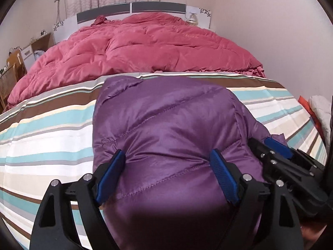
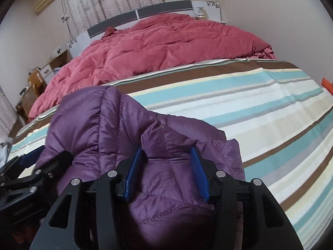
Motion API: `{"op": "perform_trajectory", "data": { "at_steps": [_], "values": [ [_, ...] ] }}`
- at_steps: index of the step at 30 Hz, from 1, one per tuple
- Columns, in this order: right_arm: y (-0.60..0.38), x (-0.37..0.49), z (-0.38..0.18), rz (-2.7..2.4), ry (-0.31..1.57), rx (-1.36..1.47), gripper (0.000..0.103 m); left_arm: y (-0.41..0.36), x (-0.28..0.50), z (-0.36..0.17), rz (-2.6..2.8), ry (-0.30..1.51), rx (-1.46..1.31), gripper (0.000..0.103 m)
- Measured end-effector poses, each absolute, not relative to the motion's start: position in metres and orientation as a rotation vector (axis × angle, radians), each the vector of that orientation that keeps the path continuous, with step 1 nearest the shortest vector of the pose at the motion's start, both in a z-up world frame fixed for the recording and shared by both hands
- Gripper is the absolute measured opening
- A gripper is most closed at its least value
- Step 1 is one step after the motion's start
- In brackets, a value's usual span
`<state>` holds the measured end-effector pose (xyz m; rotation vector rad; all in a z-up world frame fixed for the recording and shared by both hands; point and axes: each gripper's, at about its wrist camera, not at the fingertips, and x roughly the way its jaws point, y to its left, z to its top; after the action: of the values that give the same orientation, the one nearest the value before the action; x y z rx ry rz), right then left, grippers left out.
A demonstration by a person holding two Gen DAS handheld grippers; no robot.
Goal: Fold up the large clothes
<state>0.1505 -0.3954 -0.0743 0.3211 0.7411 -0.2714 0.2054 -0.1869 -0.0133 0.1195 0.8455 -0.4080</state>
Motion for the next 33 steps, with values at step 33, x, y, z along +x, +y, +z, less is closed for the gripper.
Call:
{"op": "perform_trajectory", "data": {
  "at_steps": [33],
  "values": [
    [-0.406,0.206,-0.088,-0.206,0.774,0.296,0.05,-0.185,0.223,-0.027,-0.407,0.867,0.083,0.088]
  ]
}}
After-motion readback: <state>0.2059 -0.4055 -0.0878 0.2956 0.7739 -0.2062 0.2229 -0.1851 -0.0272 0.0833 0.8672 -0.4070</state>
